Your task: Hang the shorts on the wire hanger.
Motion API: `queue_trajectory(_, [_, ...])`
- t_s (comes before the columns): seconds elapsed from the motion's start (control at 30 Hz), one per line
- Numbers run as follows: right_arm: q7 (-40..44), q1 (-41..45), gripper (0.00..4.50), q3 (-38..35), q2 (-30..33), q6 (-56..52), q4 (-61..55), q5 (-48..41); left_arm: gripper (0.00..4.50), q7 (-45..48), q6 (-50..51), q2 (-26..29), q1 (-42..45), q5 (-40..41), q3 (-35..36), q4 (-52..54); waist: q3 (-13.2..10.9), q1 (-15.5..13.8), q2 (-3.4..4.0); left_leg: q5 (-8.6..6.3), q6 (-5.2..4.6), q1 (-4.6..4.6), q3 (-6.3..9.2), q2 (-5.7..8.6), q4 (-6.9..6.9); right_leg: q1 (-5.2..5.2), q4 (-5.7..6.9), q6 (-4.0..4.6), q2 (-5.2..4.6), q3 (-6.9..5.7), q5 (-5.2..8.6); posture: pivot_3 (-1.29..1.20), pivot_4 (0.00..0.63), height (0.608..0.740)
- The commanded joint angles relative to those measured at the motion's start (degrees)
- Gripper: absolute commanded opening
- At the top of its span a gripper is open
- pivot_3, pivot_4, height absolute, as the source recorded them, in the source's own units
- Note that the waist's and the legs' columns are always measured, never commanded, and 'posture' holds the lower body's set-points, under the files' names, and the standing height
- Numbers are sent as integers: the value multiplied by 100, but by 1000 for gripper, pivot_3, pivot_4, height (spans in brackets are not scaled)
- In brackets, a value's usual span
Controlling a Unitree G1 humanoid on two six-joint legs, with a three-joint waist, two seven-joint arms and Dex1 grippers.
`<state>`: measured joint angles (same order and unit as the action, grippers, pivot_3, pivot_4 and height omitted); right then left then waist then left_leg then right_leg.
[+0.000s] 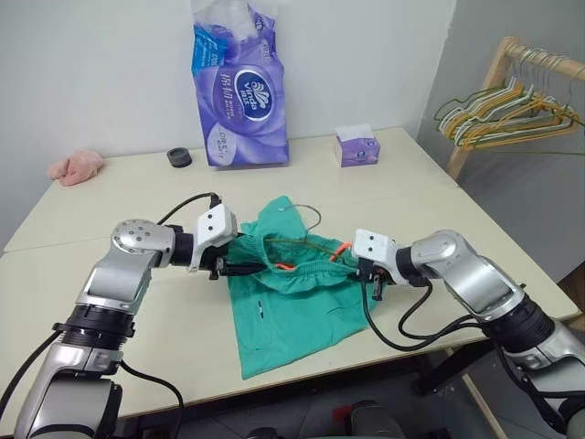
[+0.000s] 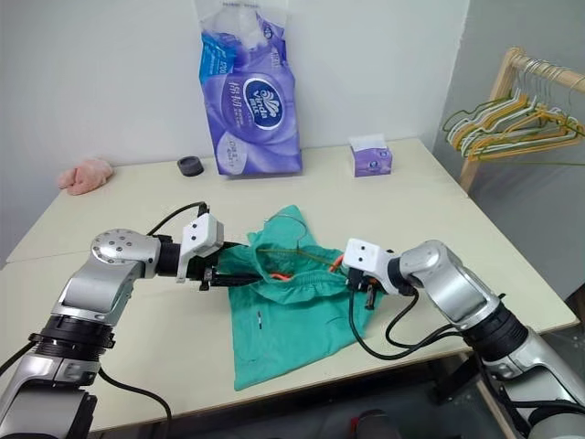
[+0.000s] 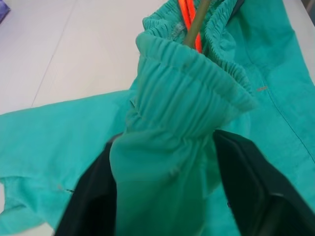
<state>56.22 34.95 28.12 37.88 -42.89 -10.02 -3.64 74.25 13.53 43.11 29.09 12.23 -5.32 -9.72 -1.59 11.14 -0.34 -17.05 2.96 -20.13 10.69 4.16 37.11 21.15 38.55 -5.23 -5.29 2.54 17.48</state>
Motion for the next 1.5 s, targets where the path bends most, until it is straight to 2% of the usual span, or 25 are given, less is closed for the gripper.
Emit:
queue_trajectory(0.03, [-13, -10, 0, -285, 25, -85, -263, -112, 3976, -150, -136, 159, 67, 46, 306, -109, 0, 0, 0, 0, 0, 0, -1, 0, 0, -1, 0, 0, 0, 1, 0, -187, 1, 740])
queue_trajectory(0.2, [-17, -122, 0, -420, 62, -237, -378, -196, 3976, -134, -148, 467, 167, 142, 626, -644, 0, -1, 0, 0, 1, 0, -1, 1, 0, 1, 0, 0, 0, 1, 0, -182, 1, 740])
queue_trajectory(0.37, [-28, -184, 0, -477, 100, -311, -443, -238, 3976, 159, 308, 650, 232, 439, 756, -902, 0, -9, 0, -1, -1, 0, 0, 2, 1, 8, 1, 0, -1, 1, 0, -185, 1, 740])
queue_trajectory(0.6, [-65, -220, 0, -501, 114, -382, -517, -279, 3976, 188, 114, 597, 193, 197, 531, -1178, 0, -1, -1, -2, -3, 0, 3, 4, 6, 12, 1, 0, -2, -1, 0, -197, 0, 740])
queue_trajectory(0.67, [-82, -235, 0, -519, 111, -401, -549, -292, 3976, -57, -182, 448, 284, -36, 438, -1498, 1, -2, 0, -1, -1, 1, 2, 3, 5, 12, 1, 0, -2, -1, 0, -204, 0, 740])
queue_trajectory(0.77, [-83, -244, 0, -524, 108, -434, -599, -316, 3401, -350, -687, 170, 463, -311, 333, -2047, 2, -12, -2, -1, -1, 2, 6, 4, 6, 13, -1, 0, -2, -4, 0, -206, 0, 740])
queue_trajectory(1.13, [-83, -304, 0, -539, 151, -537, -761, -338, 27, -604, -1203, -349, 789, -246, 479, -2454, 4, 20, -6, 7, 18, -67, 9, 11, 64, 34, 18, 1, -8, -7, -1, -222, 2, 740])
queue_trajectory(1.5, [52, -712, 0, -764, 704, -595, -1030, -515, 7, -608, -1503, -238, 676, -401, 469, -2478, 4, 6, -6, 7, 17, -69, 13, 16, 72, 28, 19, 1, -13, -12, -1, -214, 1, 740])
